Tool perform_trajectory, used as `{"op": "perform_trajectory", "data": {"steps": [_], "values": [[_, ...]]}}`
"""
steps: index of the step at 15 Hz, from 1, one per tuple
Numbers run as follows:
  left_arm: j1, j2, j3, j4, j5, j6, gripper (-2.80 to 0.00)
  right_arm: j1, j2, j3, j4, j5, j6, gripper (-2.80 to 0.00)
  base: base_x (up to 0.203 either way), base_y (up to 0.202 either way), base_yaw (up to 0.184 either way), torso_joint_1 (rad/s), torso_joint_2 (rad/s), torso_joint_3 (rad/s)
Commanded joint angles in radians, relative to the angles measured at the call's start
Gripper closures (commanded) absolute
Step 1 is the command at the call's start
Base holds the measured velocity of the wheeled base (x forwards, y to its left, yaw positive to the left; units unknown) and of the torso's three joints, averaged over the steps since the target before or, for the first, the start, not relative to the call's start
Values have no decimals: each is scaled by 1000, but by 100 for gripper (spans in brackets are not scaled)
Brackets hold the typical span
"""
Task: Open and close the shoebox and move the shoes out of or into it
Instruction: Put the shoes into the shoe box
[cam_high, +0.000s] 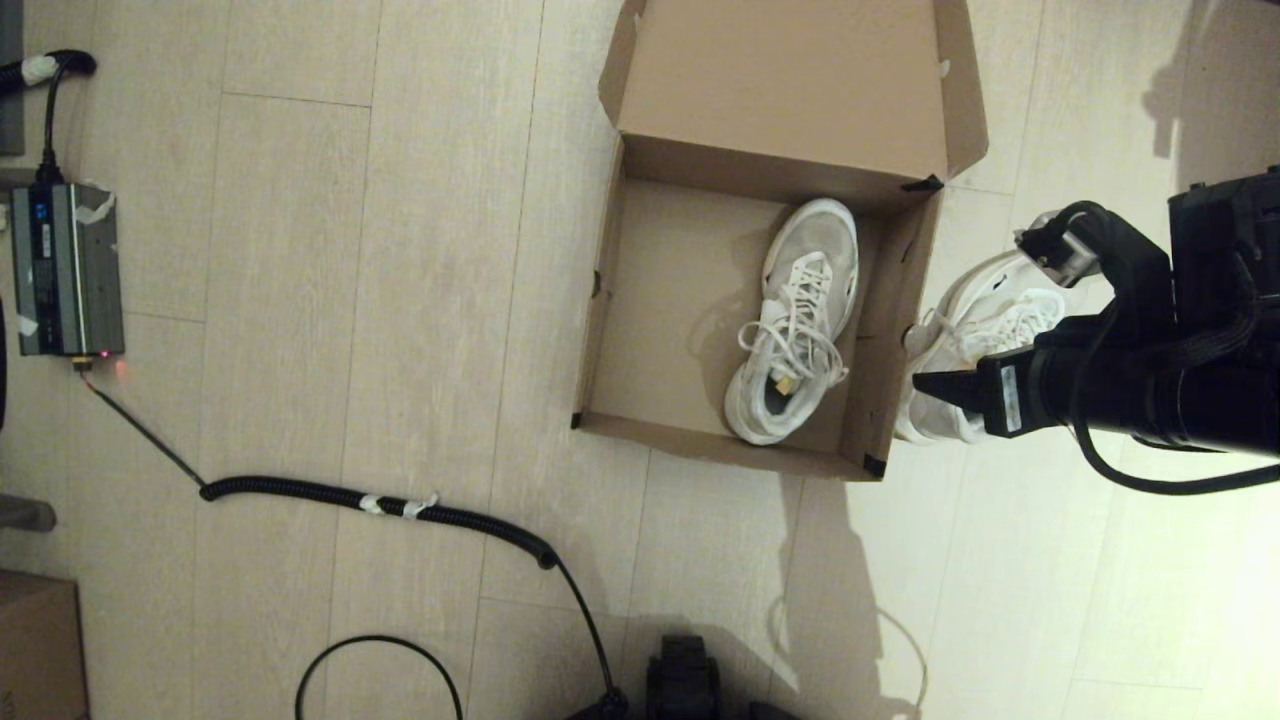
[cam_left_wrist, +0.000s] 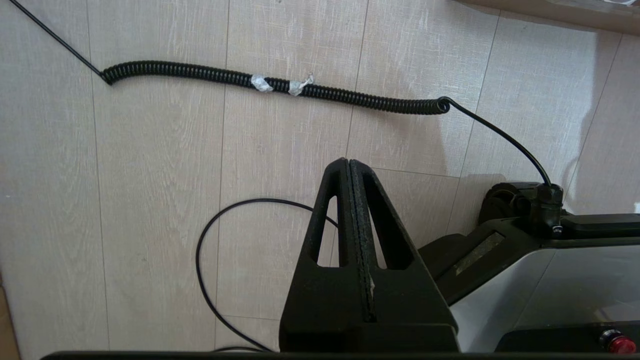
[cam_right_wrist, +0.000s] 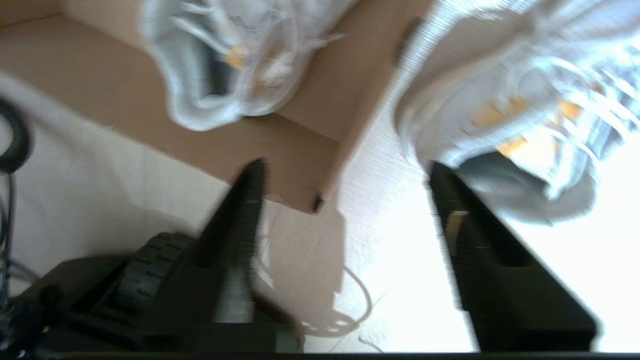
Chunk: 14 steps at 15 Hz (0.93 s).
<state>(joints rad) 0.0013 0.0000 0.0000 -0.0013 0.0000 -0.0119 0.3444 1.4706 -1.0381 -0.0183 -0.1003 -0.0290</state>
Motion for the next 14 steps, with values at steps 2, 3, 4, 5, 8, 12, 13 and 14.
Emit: {"op": "perform_trajectory", "data": {"steps": [2, 3, 4, 5, 8, 12, 13, 14], "values": [[0, -2, 0, 0, 0, 0, 0, -25, -6, 6, 37, -80, 8, 0, 0, 0, 0, 0, 0, 0], [0, -2, 0, 0, 0, 0, 0, -43, -1, 11, 79, -156, 17, 0, 0, 0, 0, 0, 0, 0], [0, -2, 0, 0, 0, 0, 0, -60, 11, 23, 115, -235, 58, 0, 0, 0, 0, 0, 0, 0], [0, -2, 0, 0, 0, 0, 0, -67, 22, 36, 133, -289, 131, 0, 0, 0, 0, 0, 0, 0], [0, -2, 0, 0, 0, 0, 0, -93, 72, 84, 144, -411, 299, 0, 0, 0, 0, 0, 0, 0], [0, -2, 0, 0, 0, 0, 0, -94, 135, 78, 139, -507, 547, 0, 0, 0, 0, 0, 0, 0], [0, -2, 0, 0, 0, 0, 0, -94, 138, 79, 123, -507, 578, 0, 0, 0, 0, 0, 0, 0], [0, -2, 0, 0, 0, 0, 0, -94, 149, 84, 88, -507, 596, -280, 0, 0, 0, 0, 0, 0]]}}
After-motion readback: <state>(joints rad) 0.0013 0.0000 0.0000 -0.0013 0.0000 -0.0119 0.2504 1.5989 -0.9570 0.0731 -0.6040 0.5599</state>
